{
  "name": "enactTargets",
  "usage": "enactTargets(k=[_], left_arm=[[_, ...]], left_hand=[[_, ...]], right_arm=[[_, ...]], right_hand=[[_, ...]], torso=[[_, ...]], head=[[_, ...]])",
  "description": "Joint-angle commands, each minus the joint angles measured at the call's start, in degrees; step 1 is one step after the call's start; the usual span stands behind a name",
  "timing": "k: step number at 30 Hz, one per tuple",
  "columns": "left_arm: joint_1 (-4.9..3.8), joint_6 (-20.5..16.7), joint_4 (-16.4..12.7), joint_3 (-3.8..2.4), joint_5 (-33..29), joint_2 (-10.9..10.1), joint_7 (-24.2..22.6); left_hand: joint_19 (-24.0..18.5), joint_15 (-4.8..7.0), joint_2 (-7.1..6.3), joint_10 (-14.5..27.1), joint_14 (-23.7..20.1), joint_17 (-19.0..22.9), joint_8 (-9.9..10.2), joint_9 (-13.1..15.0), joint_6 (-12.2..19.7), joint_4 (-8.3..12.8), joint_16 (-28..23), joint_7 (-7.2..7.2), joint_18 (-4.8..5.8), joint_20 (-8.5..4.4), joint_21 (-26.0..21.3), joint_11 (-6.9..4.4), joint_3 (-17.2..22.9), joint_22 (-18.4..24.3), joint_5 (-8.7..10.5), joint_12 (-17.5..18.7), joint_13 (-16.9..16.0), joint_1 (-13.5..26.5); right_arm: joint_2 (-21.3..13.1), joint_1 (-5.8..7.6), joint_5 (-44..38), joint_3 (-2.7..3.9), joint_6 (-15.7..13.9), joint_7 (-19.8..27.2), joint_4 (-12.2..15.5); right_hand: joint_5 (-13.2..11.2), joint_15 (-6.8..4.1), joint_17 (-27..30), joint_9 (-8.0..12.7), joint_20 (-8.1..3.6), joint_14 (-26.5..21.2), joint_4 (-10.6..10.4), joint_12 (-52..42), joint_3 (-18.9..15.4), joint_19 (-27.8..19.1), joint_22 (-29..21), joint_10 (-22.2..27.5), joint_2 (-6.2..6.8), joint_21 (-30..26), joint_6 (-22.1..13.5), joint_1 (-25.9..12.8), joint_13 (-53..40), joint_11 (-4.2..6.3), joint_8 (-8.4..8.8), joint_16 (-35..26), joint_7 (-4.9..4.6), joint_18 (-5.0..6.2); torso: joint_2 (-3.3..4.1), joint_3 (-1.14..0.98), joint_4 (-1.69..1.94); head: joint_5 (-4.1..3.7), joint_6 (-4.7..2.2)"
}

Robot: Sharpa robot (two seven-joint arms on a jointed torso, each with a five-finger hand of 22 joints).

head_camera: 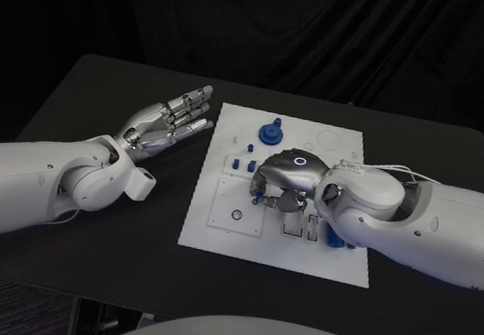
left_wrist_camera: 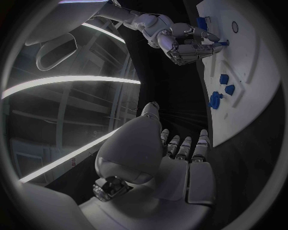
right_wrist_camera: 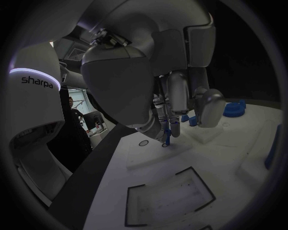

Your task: Assemble the parts on the task board

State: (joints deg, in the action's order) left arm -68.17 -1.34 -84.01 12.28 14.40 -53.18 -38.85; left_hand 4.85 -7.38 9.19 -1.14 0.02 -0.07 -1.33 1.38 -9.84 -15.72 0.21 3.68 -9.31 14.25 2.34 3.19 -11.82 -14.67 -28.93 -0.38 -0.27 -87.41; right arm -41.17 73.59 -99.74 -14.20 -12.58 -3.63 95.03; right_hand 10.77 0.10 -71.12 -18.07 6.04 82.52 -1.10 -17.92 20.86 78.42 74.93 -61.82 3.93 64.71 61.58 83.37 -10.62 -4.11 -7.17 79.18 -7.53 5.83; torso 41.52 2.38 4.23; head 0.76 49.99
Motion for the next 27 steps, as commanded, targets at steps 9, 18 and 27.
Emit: enactTargets(k=[9,18,27], left_arm=[[0.15,0.83,0.08,-0.04,-0.11,0.13,-3.28],[0.18,1.06,0.15,-0.04,-0.11,0.20,-3.04],[0.21,1.20,0.20,-0.04,-0.11,0.24,-2.89]], left_hand=[[0.15,-0.58,-0.01,0.28,-0.02,0.07,-0.11,0.05,0.15,0.20,-0.21,-0.41,-1.04,0.30,0.27,0.24,0.28,0.04,-0.42,0.15,0.03,-0.69],[0.17,-0.60,0.01,0.27,-0.02,0.07,-0.12,0.06,0.14,0.21,-0.21,-0.42,-1.04,0.30,0.28,0.25,0.29,0.02,-0.43,0.15,0.02,-0.70],[0.21,-0.71,0.12,0.27,0.03,0.05,-0.12,0.06,0.14,0.24,-0.19,-0.55,-1.03,0.32,0.29,0.32,0.36,0.01,-0.48,0.14,0.02,-0.79]], right_arm=[[0.24,-0.44,-0.52,0.04,-0.17,0.17,-0.05],[0.47,-0.52,-0.52,0.04,-0.14,0.20,0.00],[0.68,-0.60,-0.52,0.04,0.19,0.10,-0.24]], right_hand=[[0.14,-0.01,-0.07,-0.03,0.11,0.01,0.36,0.18,0.05,-0.25,8.32,-0.61,0.49,0.16,-0.15,0.17,0.02,-0.06,0.11,-0.13,-0.08,-0.72],[0.14,-0.02,-0.08,-0.03,0.11,0.02,0.36,0.17,0.05,-0.24,8.33,-0.70,0.47,0.19,-0.10,0.16,0.01,-0.05,0.11,-0.13,-0.06,-0.72],[0.14,-0.03,-0.06,-0.02,0.11,0.02,0.37,0.15,0.04,-0.23,8.34,-0.81,0.46,0.22,-0.03,0.14,0.01,-0.02,0.11,-0.13,-0.05,-0.72]], torso=[[0.10,0.02,0.01],[0.06,0.01,0.02],[0.04,0.01,-0.05]], head=[[0.08,0.01],[0.05,0.01],[0.20,0.01]])
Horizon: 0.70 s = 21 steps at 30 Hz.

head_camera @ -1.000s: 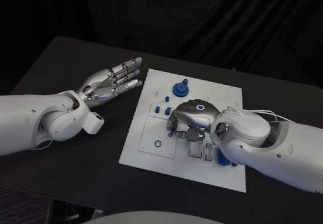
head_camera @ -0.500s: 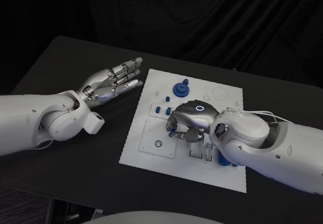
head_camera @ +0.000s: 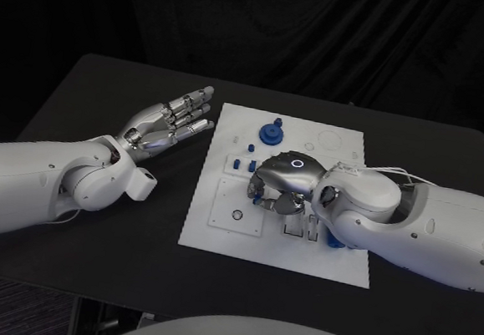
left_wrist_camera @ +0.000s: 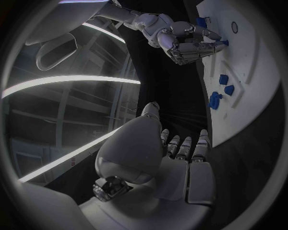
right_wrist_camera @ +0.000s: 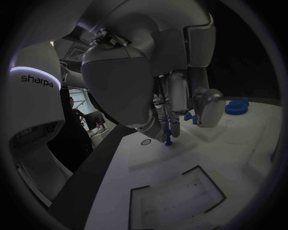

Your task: Assemble the parts on the task board

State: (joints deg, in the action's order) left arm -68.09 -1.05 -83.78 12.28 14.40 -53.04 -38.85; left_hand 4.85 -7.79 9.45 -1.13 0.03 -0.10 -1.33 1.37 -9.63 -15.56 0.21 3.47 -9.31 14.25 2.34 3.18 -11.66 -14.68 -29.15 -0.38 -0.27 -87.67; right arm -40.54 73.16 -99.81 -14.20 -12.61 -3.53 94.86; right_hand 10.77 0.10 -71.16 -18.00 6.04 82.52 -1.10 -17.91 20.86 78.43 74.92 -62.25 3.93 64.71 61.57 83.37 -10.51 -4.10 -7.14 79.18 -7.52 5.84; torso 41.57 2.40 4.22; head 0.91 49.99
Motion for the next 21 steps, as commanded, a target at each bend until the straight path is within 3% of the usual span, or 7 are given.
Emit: enactTargets(k=[1,21], left_arm=[[0.14,0.92,-0.01,-0.04,-0.11,0.11,-2.86],[0.26,1.21,0.17,-0.04,-0.11,0.22,-2.48]], left_hand=[[0.21,-0.30,-0.14,0.27,0.02,0.08,-0.12,0.06,-0.07,0.08,-0.19,-0.34,-1.03,0.33,0.29,0.33,0.20,0.01,-0.25,0.14,0.02,-0.52],[0.27,-0.44,-0.03,0.29,0.04,0.07,-0.14,0.08,-0.17,0.15,-0.18,-0.60,-1.02,0.37,0.31,0.46,0.28,0.00,-0.32,0.15,0.03,-0.65]], right_arm=[[0.07,-0.18,-0.45,0.03,0.25,-0.01,-0.08],[0.33,-0.46,-0.45,0.03,1.51,-0.43,-0.32]], right_hand=[[0.14,-0.03,-0.03,-0.09,0.11,0.02,0.37,0.13,0.04,-0.23,8.35,-0.37,0.46,0.22,-0.03,0.14,-0.10,-0.03,0.08,-0.13,-0.06,-0.73],[0.16,0.05,0.72,0.24,0.15,-0.35,0.42,0.65,0.00,-0.72,8.10,0.03,0.66,-0.70,-0.60,-0.18,0.12,-0.20,0.69,-0.57,-0.16,-0.55]], torso=[[0.00,0.00,-0.03],[0.00,0.00,0.01]], head=[[0.05,0.01],[0.12,0.01]])
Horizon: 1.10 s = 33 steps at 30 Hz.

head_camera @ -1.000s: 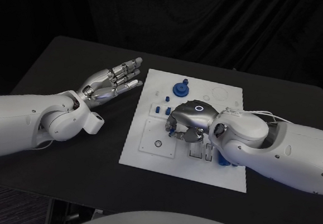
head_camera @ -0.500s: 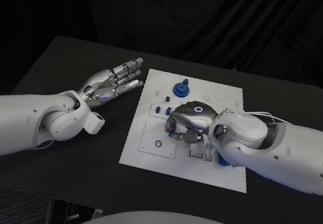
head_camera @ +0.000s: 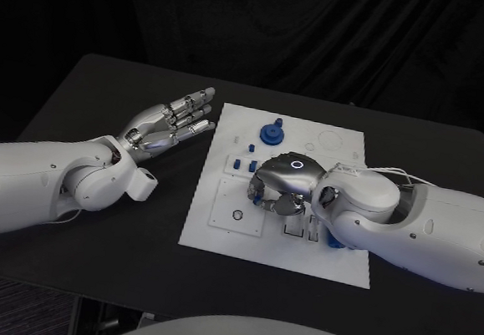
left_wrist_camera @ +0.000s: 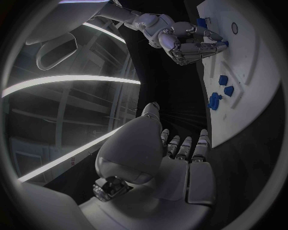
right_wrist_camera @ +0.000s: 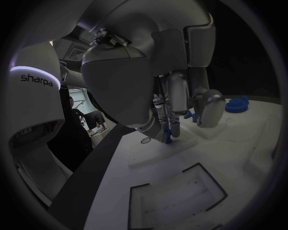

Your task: Assemble the parts on the task board

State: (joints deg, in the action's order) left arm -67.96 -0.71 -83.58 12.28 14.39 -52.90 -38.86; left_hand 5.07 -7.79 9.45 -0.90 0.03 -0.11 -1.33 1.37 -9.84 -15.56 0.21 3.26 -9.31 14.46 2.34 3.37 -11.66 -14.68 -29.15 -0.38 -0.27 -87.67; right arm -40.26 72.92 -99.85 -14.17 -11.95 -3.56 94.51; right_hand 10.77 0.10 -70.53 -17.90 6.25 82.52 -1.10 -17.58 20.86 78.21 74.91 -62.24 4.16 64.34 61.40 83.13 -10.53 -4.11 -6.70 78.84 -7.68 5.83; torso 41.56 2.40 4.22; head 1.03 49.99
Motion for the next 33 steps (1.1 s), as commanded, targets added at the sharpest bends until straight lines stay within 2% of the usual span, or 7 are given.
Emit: enactTargets(k=[1,7,11,13,19,28,33], left_arm=[[0.13,0.89,-0.03,-0.04,-0.10,0.08,-2.46],[0.16,0.95,-0.03,-0.04,-0.10,0.12,-2.42],[0.19,0.92,-0.02,-0.04,-0.10,0.11,-2.44],[0.20,0.91,-0.02,-0.04,-0.10,0.08,-2.44],[0.23,0.90,0.02,-0.04,-0.10,0.01,-2.41],[0.26,0.74,-0.26,-0.04,-0.11,-0.29,-2.46],[0.28,0.54,-0.36,-0.04,-0.11,-0.49,-2.50]], left_hand=[[0.07,-0.47,0.00,0.05,0.06,0.07,-0.14,0.08,0.02,0.17,-0.17,-0.47,-1.01,0.16,0.32,0.29,0.30,-0.01,-0.35,0.15,0.03,-0.68],[0.07,-0.52,0.03,0.04,0.07,0.07,-0.16,0.09,-0.05,0.19,-0.17,-0.58,-1.01,0.18,0.31,0.31,0.33,0.04,-0.36,0.14,0.02,-0.72],[0.13,-0.63,0.06,0.15,0.11,0.05,-0.14,0.07,0.08,0.25,-0.15,-0.67,-1.00,0.21,0.34,0.31,0.36,-0.05,-0.41,0.18,0.05,-0.79],[0.13,-0.63,0.06,0.15,0.11,0.05,-0.14,0.07,0.08,0.25,-0.15,-0.67,-1.00,0.21,0.34,0.31,0.36,-0.05,-0.41,0.18,0.05,-0.79],[0.17,-0.69,0.07,0.15,0.13,0.04,-0.13,0.07,0.09,0.27,-0.14,-0.66,-1.00,0.22,0.36,0.30,0.37,-0.11,-0.44,0.18,0.05,-0.82],[0.18,-0.72,0.07,0.15,0.11,0.05,-0.13,0.07,0.11,0.30,-0.15,-0.66,-0.99,0.24,0.36,0.30,0.38,-0.10,-0.47,0.18,0.05,-0.85],[0.22,-0.76,0.06,0.12,0.13,0.05,-0.14,0.08,0.02,0.35,-0.14,-0.65,-0.99,0.26,0.38,0.30,0.40,-0.15,-0.56,0.17,0.04,-0.91]], right_arm=[[0.05,-0.23,-0.41,0.01,0.91,-0.40,0.03],[0.06,-0.28,-0.41,0.01,1.56,-0.57,0.04],[0.01,-0.30,-0.41,0.01,2.39,-1.06,0.03],[-0.06,-0.31,-0.41,0.01,2.34,-1.08,0.04],[-0.35,-0.31,-0.41,0.01,1.06,-0.78,0.15],[-2.59,0.05,-0.25,0.02,-4.50,0.20,1.93],[-5.16,2.50,0.55,0.03,-7.57,0.51,3.94]], right_hand=[[0.17,0.11,0.21,0.24,-0.03,-0.42,0.42,0.46,0.01,-0.59,8.08,0.17,0.46,-0.45,-0.60,-0.02,0.20,-0.25,0.42,-0.30,-0.05,-0.53],[0.17,0.39,0.80,1.02,0.21,-0.85,0.35,1.26,0.07,-1.16,7.85,1.40,0.84,-1.34,-2.58,-0.58,0.48,-0.59,1.90,-0.65,-0.20,-0.39],[0.16,0.47,2.30,2.32,0.38,-1.94,-0.26,2.74,-0.05,-2.47,7.30,5.28,1.68,-3.51,-6.41,-1.92,0.94,-1.37,3.19,-1.58,0.63,0.03],[0.12,0.69,4.91,3.58,0.48,-3.30,-1.36,3.50,-0.99,-3.36,6.80,8.61,2.60,-5.31,-10.42,-3.76,1.05,-2.05,3.13,-3.26,2.75,0.36],[0.10,0.65,6.68,6.28,0.65,-4.32,-3.01,2.41,-4.16,-4.42,6.22,15.07,3.03,-8.14,-16.82,-5.31,-0.10,-2.45,3.05,-4.26,5.07,0.69],[0.24,0.77,8.33,7.41,0.77,-5.11,-4.55,0.82,-6.80,-4.92,5.84,19.18,3.31,-10.21,-17.08,-4.94,-0.97,-2.62,2.63,-5.15,5.33,0.95],[0.27,0.65,8.21,7.57,0.70,-4.90,-5.30,-0.61,-7.44,-4.50,6.02,19.31,3.15,-9.86,-15.90,-4.28,-1.48,-2.41,2.16,-4.96,4.84,0.87]], torso=[[0.01,0.01,0.01],[-0.03,-0.02,-0.02],[-0.02,-0.02,-0.01],[-0.01,-0.02,-0.01],[0.00,-0.01,-0.01],[-0.03,-0.04,0.01],[-0.06,-0.05,-0.09]], head=[[0.01,0.01],[0.05,0.01],[0.18,0.01],[0.21,0.01],[0.21,0.01],[0.44,0.01],[0.57,0.01]])
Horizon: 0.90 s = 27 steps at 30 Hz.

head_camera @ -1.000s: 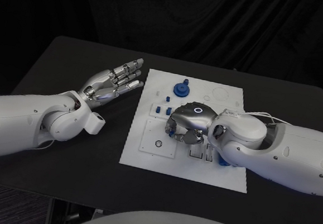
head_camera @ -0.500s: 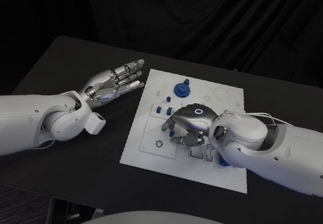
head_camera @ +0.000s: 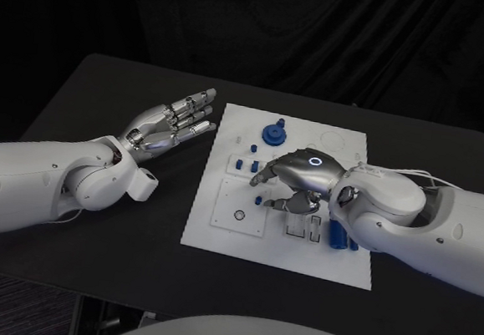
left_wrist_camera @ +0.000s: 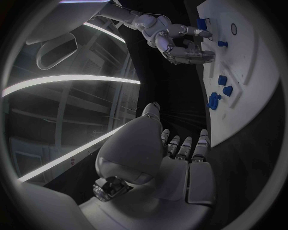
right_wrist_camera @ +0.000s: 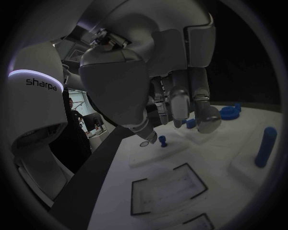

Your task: Assemble the parts on the task board

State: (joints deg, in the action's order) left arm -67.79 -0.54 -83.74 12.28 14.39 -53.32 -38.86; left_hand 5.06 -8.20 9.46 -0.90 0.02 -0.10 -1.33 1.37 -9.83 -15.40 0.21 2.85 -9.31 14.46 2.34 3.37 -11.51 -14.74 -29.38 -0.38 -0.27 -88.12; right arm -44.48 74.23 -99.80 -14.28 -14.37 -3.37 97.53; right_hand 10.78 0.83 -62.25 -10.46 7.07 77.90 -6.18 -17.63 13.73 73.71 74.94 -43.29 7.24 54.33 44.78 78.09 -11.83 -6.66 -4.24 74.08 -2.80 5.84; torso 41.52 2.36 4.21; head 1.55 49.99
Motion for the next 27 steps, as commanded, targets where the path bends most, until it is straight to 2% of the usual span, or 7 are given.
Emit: enactTargets(k=[1,2,4,10,13,20,27], left_arm=[[0.11,0.30,-0.25,-0.04,-0.11,-0.10,-2.49],[0.11,0.24,-0.32,-0.04,-0.11,-0.13,-2.48],[0.12,0.05,-0.56,-0.04,-0.11,-0.27,-2.45],[0.13,-0.29,-0.85,-0.04,-0.11,-0.52,-2.40],[0.13,-0.44,-0.92,-0.04,-0.11,-0.63,-2.37],[0.13,-0.36,-0.81,-0.04,-0.11,-0.53,-2.36],[0.17,-0.18,-0.62,-0.04,-0.11,-0.34,-2.38]], left_hand=[[0.22,-0.35,0.05,0.12,0.13,0.04,-0.14,0.08,0.02,0.19,-0.14,-0.24,-0.99,0.26,0.38,0.31,0.24,-0.09,-0.33,0.17,0.04,-0.46],[0.24,-0.39,0.05,0.08,0.15,0.04,-0.16,0.09,-0.05,0.27,-0.13,-0.24,-0.98,0.30,0.38,0.32,0.27,-0.03,-0.48,0.15,0.03,-0.56],[0.29,-0.43,0.04,0.06,0.15,0.04,-0.17,0.10,-0.08,0.37,-0.14,-0.25,-0.98,0.33,0.41,0.34,0.31,-0.08,-0.64,0.15,0.03,-0.67],[0.34,-0.44,0.01,0.04,0.16,0.03,-0.18,0.11,-0.13,0.47,-0.13,-0.26,-0.97,0.35,0.43,0.36,0.34,-0.12,-0.77,0.14,0.02,-0.76],[0.34,-0.44,0.01,0.04,0.16,0.03,-0.18,0.11,-0.13,0.47,-0.13,-0.26,-0.97,0.35,0.43,0.36,0.34,-0.12,-0.77,0.14,0.02,-0.76],[0.37,-0.44,-0.01,0.02,0.17,0.03,-0.18,0.11,-0.14,0.57,-0.13,-0.26,-0.97,0.37,0.44,0.37,0.36,-0.12,-0.95,0.14,0.01,-0.87],[0.37,-0.45,-0.01,0.03,0.17,0.03,-0.18,0.11,-0.13,0.59,-0.13,-0.27,-0.97,0.37,0.44,0.37,0.37,-0.10,-0.98,0.14,0.02,-0.89]], right_arm=[[-1.46,1.77,0.95,0.14,-5.30,0.23,1.26],[-2.01,2.37,1.51,0.14,-5.35,0.08,1.59],[-3.78,4.04,3.11,0.13,-4.68,-0.77,2.47],[-7.80,5.92,4.54,0.12,-1.91,-3.22,3.58],[-9.25,6.25,4.78,0.12,-0.36,-4.11,3.48],[-11.65,6.52,5.00,0.11,1.27,-4.93,2.32],[-12.20,5.89,5.04,0.10,1.97,-4.74,0.96]], right_hand=[[0.26,-0.08,-0.12,0.14,-0.13,-0.23,-0.31,-0.71,-0.36,0.06,6.01,0.31,0.02,0.19,0.88,0.80,-0.24,0.16,-0.36,-0.16,-0.08,0.85],[0.26,-0.13,-0.33,0.14,-0.18,-0.03,-0.53,-1.12,-0.46,0.37,6.14,0.16,-0.09,0.61,1.33,0.91,-0.37,0.19,-0.54,0.01,-0.18,0.78],[0.23,-0.30,0.06,0.20,-0.37,0.72,-1.73,-2.68,-0.93,1.33,6.20,-0.88,-0.63,0.94,3.10,0.47,-0.78,0.19,-1.10,-0.12,-0.99,0.72],[0.35,-0.09,-0.07,0.69,-0.27,2.71,-4.43,-0.51,-2.16,3.59,6.43,0.65,-0.51,2.38,5.24,-0.31,1.36,-0.38,-1.34,-0.36,-0.58,0.37],[0.39,-0.31,-0.34,1.07,-0.45,3.30,-5.68,0.90,-2.51,4.23,6.57,0.97,-0.16,2.81,5.66,0.16,2.93,-0.35,-1.09,-0.33,-0.24,0.26],[0.41,-0.54,-1.67,1.76,-0.74,4.67,-8.26,1.35,-3.31,5.73,7.13,-2.16,0.39,4.51,6.14,0.55,4.78,-0.02,-0.62,0.39,-0.86,-0.11],[0.39,-0.48,-1.83,2.27,-0.75,5.05,-9.10,1.66,-3.59,6.19,7.28,-4.25,0.51,4.78,5.92,0.97,5.52,0.19,-0.20,0.38,-1.37,-0.20]], torso=[[-0.01,0.00,-0.08],[0.01,0.00,-0.08],[0.01,-0.03,-0.11],[0.01,-0.03,-0.11],[0.08,0.04,-0.09],[0.09,0.20,-0.02],[0.11,0.01,0.02]], head=[[0.01,0.01],[-0.01,0.01],[0.03,0.01],[0.16,0.01],[0.26,0.01],[0.33,0.01],[-0.01,0.01]])
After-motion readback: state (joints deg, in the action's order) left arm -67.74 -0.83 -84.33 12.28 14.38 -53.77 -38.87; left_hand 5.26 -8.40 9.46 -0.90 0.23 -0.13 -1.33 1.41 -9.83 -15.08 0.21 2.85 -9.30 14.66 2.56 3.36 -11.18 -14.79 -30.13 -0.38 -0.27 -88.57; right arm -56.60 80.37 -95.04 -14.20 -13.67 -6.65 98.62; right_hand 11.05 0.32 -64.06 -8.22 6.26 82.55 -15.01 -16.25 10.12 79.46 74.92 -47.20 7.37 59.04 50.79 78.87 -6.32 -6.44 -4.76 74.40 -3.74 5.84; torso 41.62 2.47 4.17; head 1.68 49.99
